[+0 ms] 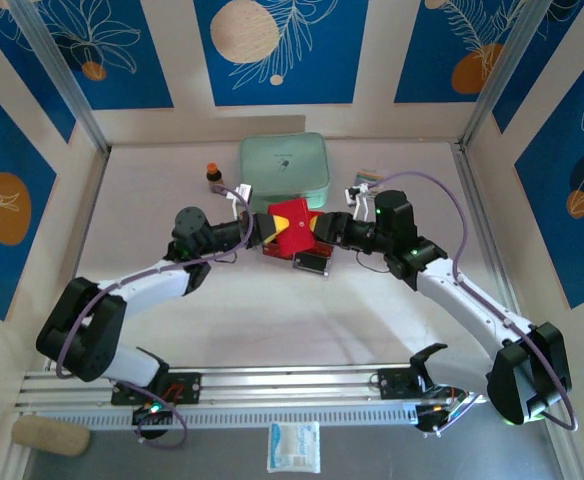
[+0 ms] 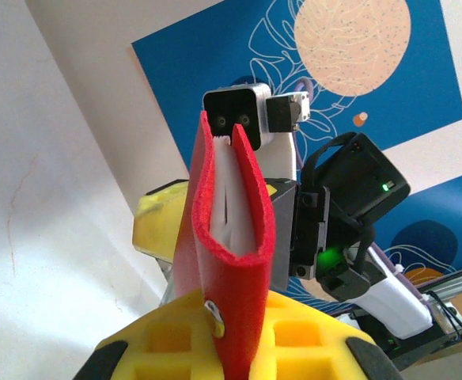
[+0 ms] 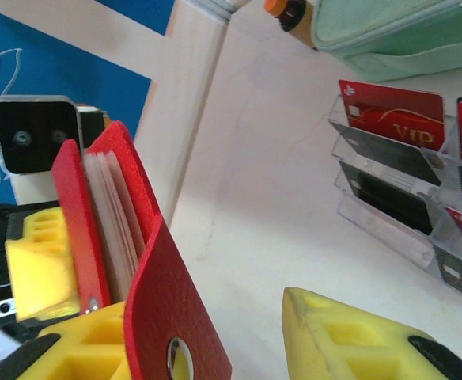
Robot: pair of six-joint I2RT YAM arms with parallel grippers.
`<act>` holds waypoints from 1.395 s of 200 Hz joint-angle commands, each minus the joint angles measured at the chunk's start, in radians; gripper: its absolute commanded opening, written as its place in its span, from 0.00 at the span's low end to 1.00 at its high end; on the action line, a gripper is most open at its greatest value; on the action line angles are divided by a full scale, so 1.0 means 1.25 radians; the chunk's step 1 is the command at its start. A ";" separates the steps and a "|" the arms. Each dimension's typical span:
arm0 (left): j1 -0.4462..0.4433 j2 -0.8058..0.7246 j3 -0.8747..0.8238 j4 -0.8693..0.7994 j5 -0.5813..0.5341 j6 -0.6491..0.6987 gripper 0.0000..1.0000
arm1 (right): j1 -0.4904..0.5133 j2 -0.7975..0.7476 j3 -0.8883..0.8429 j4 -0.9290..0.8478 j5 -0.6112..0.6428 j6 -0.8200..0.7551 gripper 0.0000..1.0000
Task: Put the credit cards into the card holder
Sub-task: Open the button on the card holder.
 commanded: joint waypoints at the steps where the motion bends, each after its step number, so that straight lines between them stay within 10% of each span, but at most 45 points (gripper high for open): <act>1: 0.005 0.016 0.015 0.120 0.009 -0.043 0.00 | -0.011 -0.029 -0.031 0.066 -0.083 0.033 0.38; 122: 0.005 0.055 0.022 0.226 0.001 -0.119 0.00 | -0.070 -0.083 -0.114 0.255 -0.153 0.160 0.37; 178: 0.004 0.066 0.031 0.253 0.002 -0.141 0.00 | -0.064 -0.039 -0.102 0.319 -0.180 0.178 0.52; 279: 0.004 0.087 0.036 0.307 -0.002 -0.179 0.00 | -0.064 0.014 -0.126 0.377 -0.206 0.198 0.36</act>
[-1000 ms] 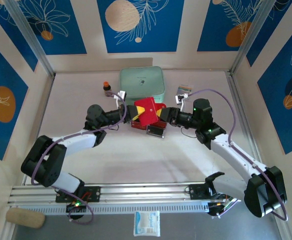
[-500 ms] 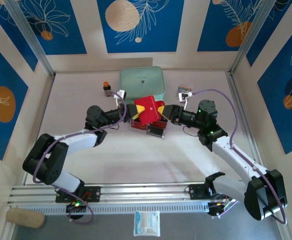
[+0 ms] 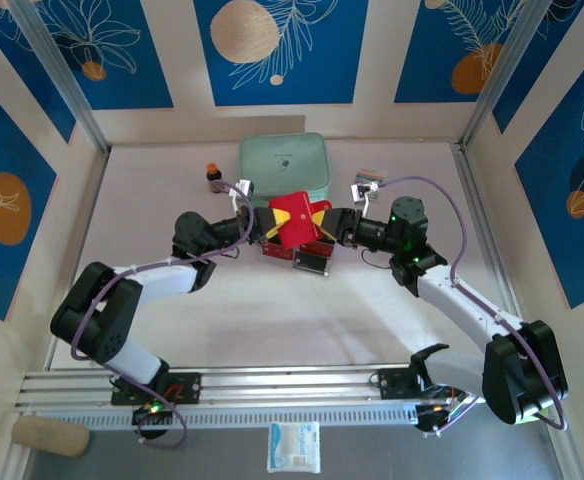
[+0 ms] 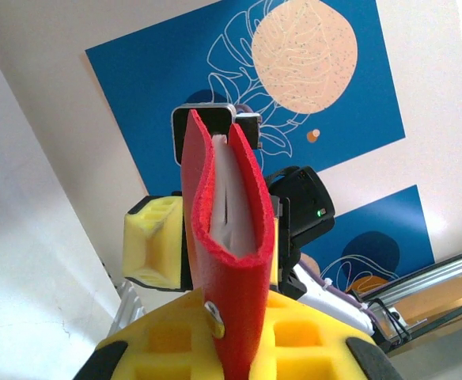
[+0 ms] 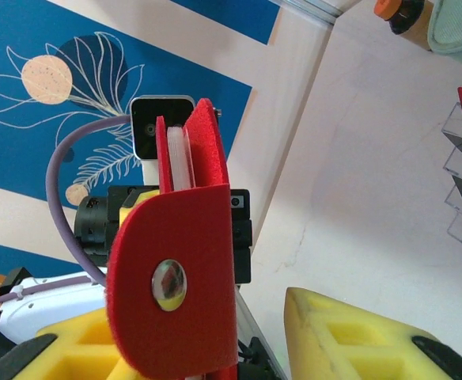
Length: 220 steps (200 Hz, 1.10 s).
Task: Put the credit cards into the card holder
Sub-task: Open the button on the card holder.
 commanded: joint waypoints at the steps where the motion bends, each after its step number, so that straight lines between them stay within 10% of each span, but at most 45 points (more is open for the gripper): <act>1: 0.004 0.004 0.032 0.080 0.000 -0.016 0.00 | 0.003 0.005 -0.020 0.035 -0.025 0.011 0.36; 147: 0.003 0.011 0.032 0.084 0.004 -0.018 0.00 | 0.003 0.032 -0.024 0.142 -0.123 0.064 0.30; 185: 0.003 0.020 0.028 0.081 0.003 -0.014 0.00 | 0.006 0.044 -0.023 0.184 -0.151 0.088 0.00; 208: 0.004 0.023 0.019 0.057 -0.002 0.008 0.00 | 0.006 0.039 -0.024 0.185 -0.148 0.093 0.00; 220: 0.009 0.017 0.008 0.030 -0.008 0.033 0.27 | 0.005 0.026 -0.029 0.161 -0.133 0.085 0.00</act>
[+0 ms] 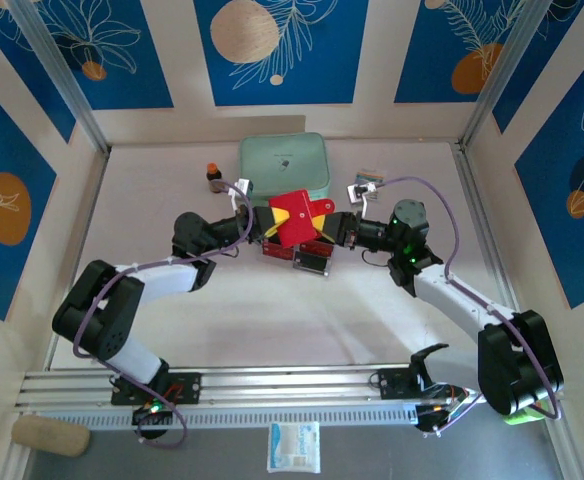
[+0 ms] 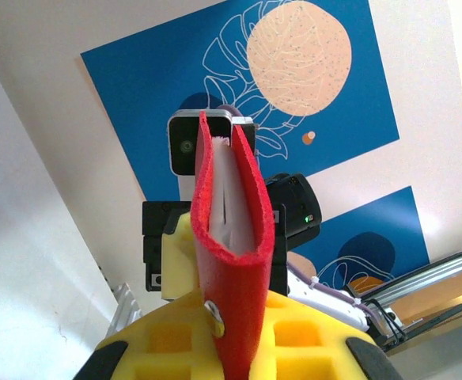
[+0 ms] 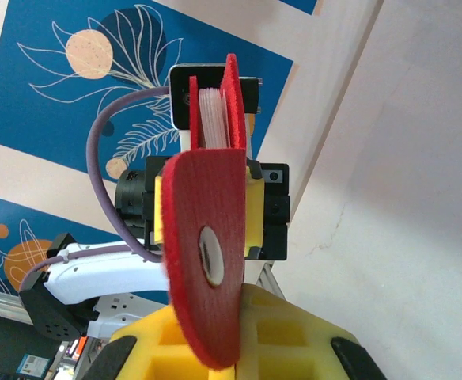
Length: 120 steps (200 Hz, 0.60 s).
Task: Put the credit cards into the card holder
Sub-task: Open the button on the card holder.
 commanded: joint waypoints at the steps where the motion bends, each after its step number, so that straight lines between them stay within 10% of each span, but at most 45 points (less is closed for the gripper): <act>1: 0.007 0.002 0.005 -0.002 -0.011 0.046 0.29 | 0.011 -0.014 0.001 -0.002 -0.033 -0.003 0.00; 47: 0.036 -0.099 -0.034 -0.212 -0.025 0.194 0.99 | 0.011 -0.080 -0.054 -0.086 0.041 -0.026 0.00; 120: 0.012 -0.346 0.182 -1.183 -0.257 0.717 1.00 | 0.104 -0.184 -0.117 -0.285 0.260 -0.100 0.00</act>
